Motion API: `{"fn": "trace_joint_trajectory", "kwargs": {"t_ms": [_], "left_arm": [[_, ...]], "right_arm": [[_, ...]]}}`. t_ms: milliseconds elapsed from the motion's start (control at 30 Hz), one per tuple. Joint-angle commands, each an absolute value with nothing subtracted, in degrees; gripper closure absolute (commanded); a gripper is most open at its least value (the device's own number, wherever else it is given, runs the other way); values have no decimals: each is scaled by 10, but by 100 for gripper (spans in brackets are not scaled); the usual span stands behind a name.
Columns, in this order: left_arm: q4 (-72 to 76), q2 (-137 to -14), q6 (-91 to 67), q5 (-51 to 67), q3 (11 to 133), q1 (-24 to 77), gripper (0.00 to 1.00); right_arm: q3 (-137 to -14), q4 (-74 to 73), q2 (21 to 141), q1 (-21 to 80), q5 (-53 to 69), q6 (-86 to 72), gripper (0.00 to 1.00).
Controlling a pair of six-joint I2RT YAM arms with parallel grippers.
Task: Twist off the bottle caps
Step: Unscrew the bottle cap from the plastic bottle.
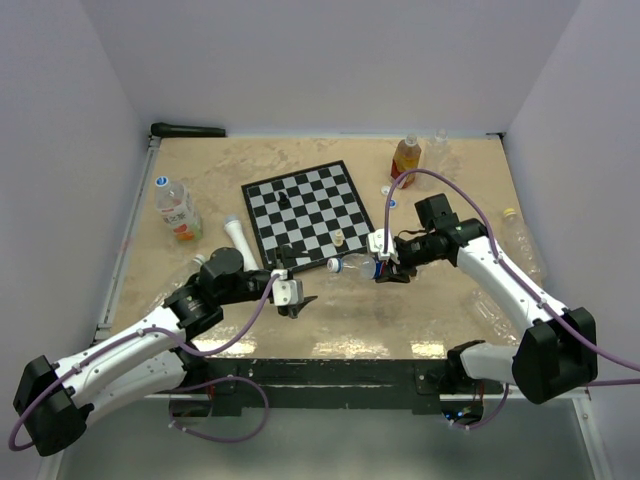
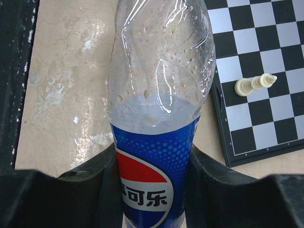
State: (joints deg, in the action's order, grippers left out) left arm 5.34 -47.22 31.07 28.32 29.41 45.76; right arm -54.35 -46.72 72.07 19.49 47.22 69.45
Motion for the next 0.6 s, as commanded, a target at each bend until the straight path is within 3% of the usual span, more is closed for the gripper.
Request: {"fn": "trace_joint_trajectory", "kwargs": {"t_ms": [0,567], "left_arm": [[83,-465,311,294,294,454,8],[83,-474,307,299,295,455,8]], "right_arm": [[-555,-469,726,194,475,700,100],[-556,-472,732,194,474,700,100]]}}
